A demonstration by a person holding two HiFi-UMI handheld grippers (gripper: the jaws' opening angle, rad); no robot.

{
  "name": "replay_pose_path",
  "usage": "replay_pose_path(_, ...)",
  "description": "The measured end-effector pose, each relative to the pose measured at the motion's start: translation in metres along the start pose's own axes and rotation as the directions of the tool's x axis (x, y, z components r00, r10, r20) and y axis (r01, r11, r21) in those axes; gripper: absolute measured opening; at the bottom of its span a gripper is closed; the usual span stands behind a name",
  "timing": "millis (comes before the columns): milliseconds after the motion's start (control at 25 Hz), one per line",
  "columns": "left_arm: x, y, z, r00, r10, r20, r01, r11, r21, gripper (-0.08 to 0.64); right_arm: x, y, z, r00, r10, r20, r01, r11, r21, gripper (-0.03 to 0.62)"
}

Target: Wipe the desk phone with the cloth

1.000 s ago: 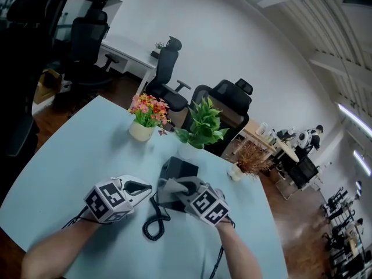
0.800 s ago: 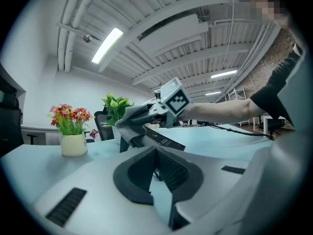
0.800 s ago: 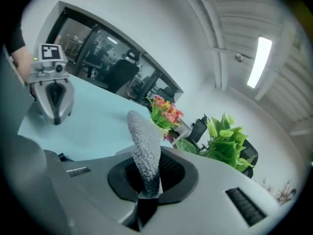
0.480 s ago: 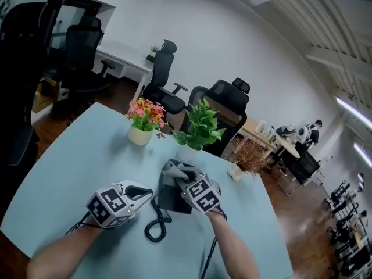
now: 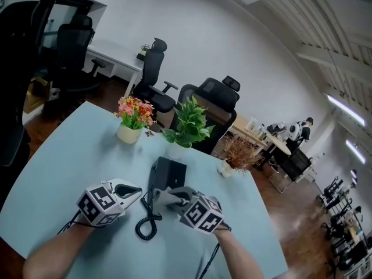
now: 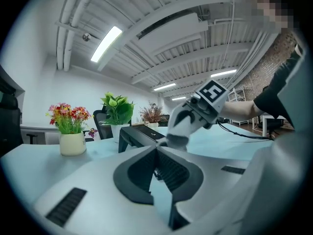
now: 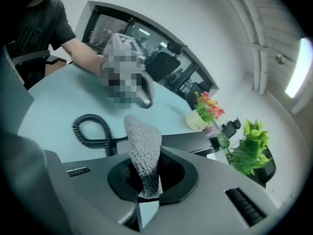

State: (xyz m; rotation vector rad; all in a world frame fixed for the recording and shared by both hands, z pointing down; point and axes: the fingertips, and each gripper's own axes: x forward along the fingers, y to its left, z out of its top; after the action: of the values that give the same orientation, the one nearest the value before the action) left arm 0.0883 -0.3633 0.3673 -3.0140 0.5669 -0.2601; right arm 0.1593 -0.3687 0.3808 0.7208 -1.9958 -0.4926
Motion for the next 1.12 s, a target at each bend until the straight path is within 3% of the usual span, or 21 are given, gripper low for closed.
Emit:
replay_pose_path(80,0.001,-0.001,0.0,1.0,-0.001,0.0,0.001,1.0,-0.001,-0.005,-0.005,-0.058,0.005,0.989,-0.142,0.051,0.136,0.984,0.114,-0.008)
replay_pose_path(200,0.003,-0.004,0.001,1.0,-0.004,0.002,0.004,1.0,-0.005,-0.005,-0.002,-0.134,0.0,0.945,-0.324,0.051,0.302,0.919,0.254,-0.008)
replay_pose_path(320,0.004,-0.008,0.001,1.0,-0.006,0.001,0.006,1.0,-0.008,-0.005,0.014,-0.162,-0.015,0.927,-0.374,-0.014,0.362,0.888,0.282,-0.006)
replay_pose_path(480,0.003,-0.013,0.002,1.0,-0.011,-0.009,0.011,1.0,0.013,-0.005,0.031,-0.146,-0.03,0.947,-0.317,-0.056,0.321,0.914,0.25,-0.006)
replay_pose_path(720,0.004,-0.014,0.001,0.999,-0.023,-0.022,0.024,1.0,0.019,-0.005,0.018,-0.063,-0.026,0.98,-0.191,-0.052,0.196,0.974,0.117,-0.008)
replay_pose_path(880,0.003,-0.017,0.001,0.999,-0.025,-0.024,0.025,1.0,0.011,-0.005,0.002,0.005,-0.026,0.996,-0.067,-0.062,0.069,0.997,0.043,-0.008)
replay_pose_path(1000,0.0,-0.017,0.001,0.999,-0.025,-0.026,0.025,1.0,-0.001,-0.003,-0.011,0.04,-0.031,0.993,0.058,-0.104,-0.058,0.998,-0.004,-0.008)
replay_pose_path(1040,0.0,-0.017,0.0,0.999,-0.025,-0.027,0.025,1.0,-0.005,-0.003,-0.014,0.039,-0.033,0.991,0.068,-0.113,-0.069,0.998,-0.009,-0.008)
replay_pose_path(1120,0.002,-0.016,-0.001,0.999,-0.025,-0.027,0.025,1.0,-0.014,-0.003,-0.017,0.01,-0.031,0.996,0.008,-0.09,-0.006,1.0,0.023,-0.007)
